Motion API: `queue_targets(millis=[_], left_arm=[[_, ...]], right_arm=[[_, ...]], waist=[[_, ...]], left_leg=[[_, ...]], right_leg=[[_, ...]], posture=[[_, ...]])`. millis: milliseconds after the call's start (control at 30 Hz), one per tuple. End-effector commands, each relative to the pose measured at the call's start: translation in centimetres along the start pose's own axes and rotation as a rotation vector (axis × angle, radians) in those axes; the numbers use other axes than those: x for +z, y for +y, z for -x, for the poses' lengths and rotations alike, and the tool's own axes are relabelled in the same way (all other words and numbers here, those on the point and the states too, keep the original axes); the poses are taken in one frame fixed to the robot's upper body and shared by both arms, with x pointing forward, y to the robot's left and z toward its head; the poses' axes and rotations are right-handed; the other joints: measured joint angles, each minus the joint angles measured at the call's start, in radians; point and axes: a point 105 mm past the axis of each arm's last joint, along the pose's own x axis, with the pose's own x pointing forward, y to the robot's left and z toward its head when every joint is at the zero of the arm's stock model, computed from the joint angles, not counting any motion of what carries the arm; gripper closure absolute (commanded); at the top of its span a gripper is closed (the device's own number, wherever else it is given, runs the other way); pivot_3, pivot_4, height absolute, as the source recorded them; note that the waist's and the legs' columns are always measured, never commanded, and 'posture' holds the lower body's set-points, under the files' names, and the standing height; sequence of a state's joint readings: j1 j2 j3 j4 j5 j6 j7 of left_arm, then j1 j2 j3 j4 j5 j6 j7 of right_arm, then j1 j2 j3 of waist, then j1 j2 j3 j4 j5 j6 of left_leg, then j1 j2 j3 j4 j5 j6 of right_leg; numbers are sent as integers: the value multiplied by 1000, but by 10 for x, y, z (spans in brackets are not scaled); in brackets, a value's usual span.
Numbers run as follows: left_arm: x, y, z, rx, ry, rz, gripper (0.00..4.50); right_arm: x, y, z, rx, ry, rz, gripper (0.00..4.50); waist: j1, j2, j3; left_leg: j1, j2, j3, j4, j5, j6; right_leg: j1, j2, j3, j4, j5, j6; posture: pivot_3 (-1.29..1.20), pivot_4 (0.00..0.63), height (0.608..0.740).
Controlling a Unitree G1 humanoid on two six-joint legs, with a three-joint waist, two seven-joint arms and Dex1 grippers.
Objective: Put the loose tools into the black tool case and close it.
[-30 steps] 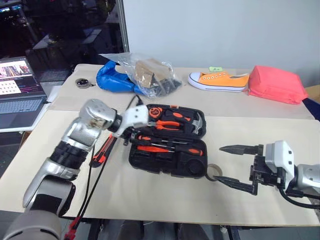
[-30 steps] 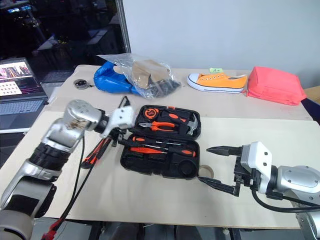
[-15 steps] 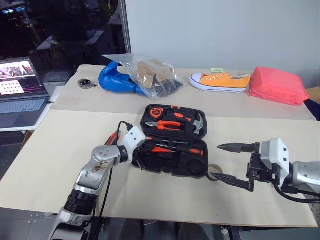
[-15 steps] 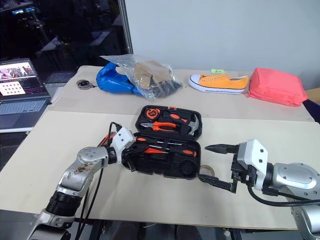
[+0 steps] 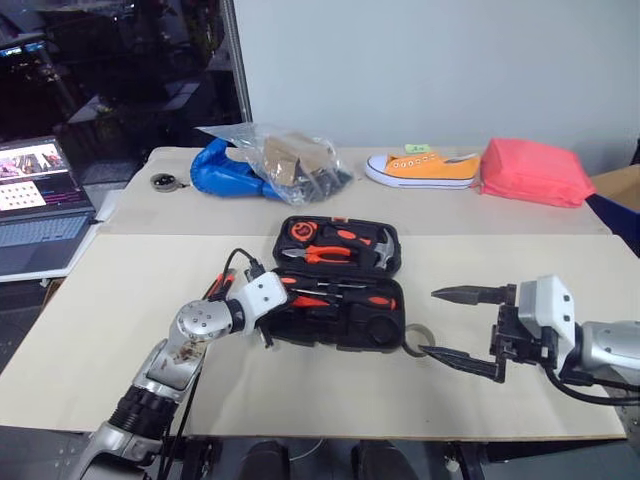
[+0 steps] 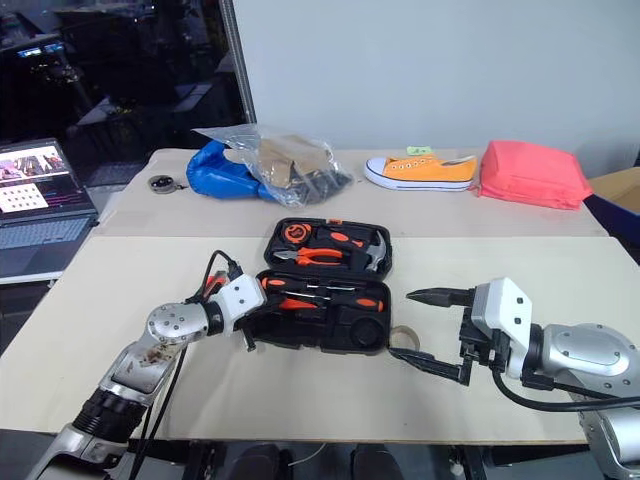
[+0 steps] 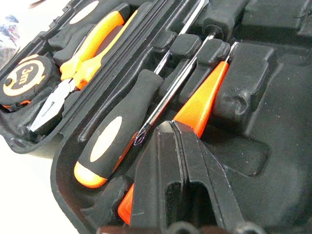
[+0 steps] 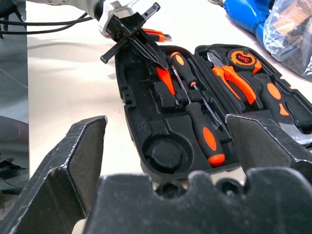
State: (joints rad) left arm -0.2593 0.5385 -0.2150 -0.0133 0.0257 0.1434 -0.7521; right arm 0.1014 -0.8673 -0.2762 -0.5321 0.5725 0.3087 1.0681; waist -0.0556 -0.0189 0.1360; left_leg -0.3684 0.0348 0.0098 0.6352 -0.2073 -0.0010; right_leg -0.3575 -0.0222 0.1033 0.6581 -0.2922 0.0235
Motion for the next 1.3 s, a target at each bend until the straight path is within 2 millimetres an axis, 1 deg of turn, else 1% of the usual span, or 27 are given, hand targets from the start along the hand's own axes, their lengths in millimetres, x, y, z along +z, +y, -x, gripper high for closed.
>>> queue_targets(millis=[33,67,100,133,167,200,267,300,333,367,433,500,567,600,633,700,833,933,1033,1067,1100,1133,1167,1233,1300], left_arm=[[25,25,17,149,-227,290,4474],[36,35,24,188,-284,338,4474],[37,43,31,232,-293,383,4474],[36,49,38,261,-291,425,4474],[35,53,45,278,-289,462,4474],[32,58,53,309,-266,492,4237],[24,69,75,386,-201,523,3743],[22,73,84,412,-174,531,3342],[18,76,93,427,-125,524,3108],[15,78,100,439,-84,521,2574],[4,81,112,446,32,558,1919],[-1,76,115,394,108,580,1226],[-4,70,110,333,158,616,675],[-5,67,108,311,179,623,242],[-7,65,106,299,198,627,26],[-18,57,100,269,262,643,26],[-31,42,91,229,330,666,26],[-40,42,89,261,372,643,784],[-41,43,90,276,363,621,1754],[-40,43,91,280,357,602,2185],[-34,47,92,284,314,564,2445],[-23,50,92,279,243,547,2778],[-5,53,92,244,142,520,2778],[30,47,95,106,-8,446,2778],[56,35,95,-56,-66,370,2778]], right_arm=[[9,-1,-5,5,-47,36,0],[11,-1,-6,7,-58,34,0],[12,-1,-7,7,-70,32,0],[14,0,-8,6,-80,31,0],[15,0,-9,8,-88,30,0],[16,2,-10,13,-95,29,0],[18,3,-12,19,-115,23,0],[18,4,-13,23,-121,21,0],[18,4,-14,29,-124,20,0],[18,4,-15,34,-126,19,0],[18,4,-18,42,-132,17,0],[18,4,-20,48,-138,16,0],[18,3,-22,55,-143,16,0],[18,3,-23,58,-144,17,0],[18,3,-23,59,-145,18,0],[18,4,-24,60,-145,20,0],[17,4,-22,51,-140,21,0],[16,5,-21,47,-135,21,0],[16,5,-21,43,-133,19,0],[15,5,-21,42,-132,18,0],[14,5,-21,41,-131,18,0],[14,5,-21,40,-130,17,0],[14,5,-21,36,-131,15,0],[13,5,-20,25,-129,10,0],[10,4,-15,14,-117,5,0]], waist=[[-5,-1,1],[-5,-2,2],[-3,-2,2],[-2,-6,5],[0,-7,5],[1,-7,5],[4,-7,4],[5,-6,4],[9,-6,4],[11,-6,4],[15,-6,4],[20,-7,5],[24,-7,5],[26,-7,5],[26,-7,5],[27,-7,5],[21,-7,5],[19,-6,5],[19,-6,5],[19,-6,5],[18,-6,5],[17,-6,5],[17,-6,5],[19,-7,5],[24,-8,5]], left_leg=[[0,0,0,-1,0,0],[-1,0,0,-1,0,0],[-1,0,0,-1,0,0],[-3,0,0,-1,0,0],[-11,0,0,-1,1,1],[-16,0,0,0,2,1],[-20,-1,-3,0,2,1],[-23,-2,-4,-2,2,1],[-26,-1,-4,-2,1,1],[-29,-2,-5,-2,1,0],[-31,-2,-6,-2,0,-1],[-31,-3,-7,-3,-1,-1],[-31,-4,-7,-2,0,-1],[-31,-4,-7,-2,0,-1],[-30,-5,-7,-2,0,-1],[-30,-4,-7,-2,0,-1],[-30,-3,-7,-2,0,-1],[-30,-3,-7,-3,0,-1],[-30,-3,-7,-3,0,-1],[-30,-3,-7,-3,0,-1],[-30,-3,-7,-3,0,-1],[-30,-3,-7,-3,0,-1],[-30,-3,-6,-3,0,-1],[-31,-3,-6,-3,0,-1],[-32,-3,-7,-3,0,-1]], right_leg=[[0,0,0,0,0,0],[-1,-1,0,0,1,2],[-4,-1,-1,0,3,5],[-10,-1,-2,1,3,6],[-16,1,-4,2,4,7],[-19,2,-6,1,4,6],[-23,1,-5,1,4,6],[-27,0,-5,0,4,6],[-29,0,-5,0,4,6],[-31,-1,-5,-1,7,1],[-32,-1,-6,-3,7,1],[-32,-3,-7,-4,7,1],[-31,-4,-8,-5,7,2],[-30,-5,-8,-5,7,2],[-30,-5,-8,-6,6,4],[-30,-4,-8,-6,6,4],[-31,-1,-8,-6,7,2],[-31,-1,-8,-6,8,0],[-31,-2,-7,-6,8,0],[-31,-2,-7,-6,8,0],[-30,-2,-7,-6,8,0],[-30,-3,-7,-6,8,0],[-30,-3,-7,-7,8,0],[-31,-3,-7,-7,8,0],[-31,-3,-9,-7,8,0]], posture=[[0,150,740],[0,150,740],[0,150,740],[0,150,740],[0,150,740],[0,150,740],[0,150,740],[0,150,740],[0,150,740],[0,150,740],[0,150,740],[0,150,740],[0,150,740],[0,150,740],[0,150,740],[0,150,740],[0,150,740],[0,150,740],[0,150,740],[0,150,740],[0,150,740],[0,150,740],[0,150,740],[0,150,740],[0,150,740]])
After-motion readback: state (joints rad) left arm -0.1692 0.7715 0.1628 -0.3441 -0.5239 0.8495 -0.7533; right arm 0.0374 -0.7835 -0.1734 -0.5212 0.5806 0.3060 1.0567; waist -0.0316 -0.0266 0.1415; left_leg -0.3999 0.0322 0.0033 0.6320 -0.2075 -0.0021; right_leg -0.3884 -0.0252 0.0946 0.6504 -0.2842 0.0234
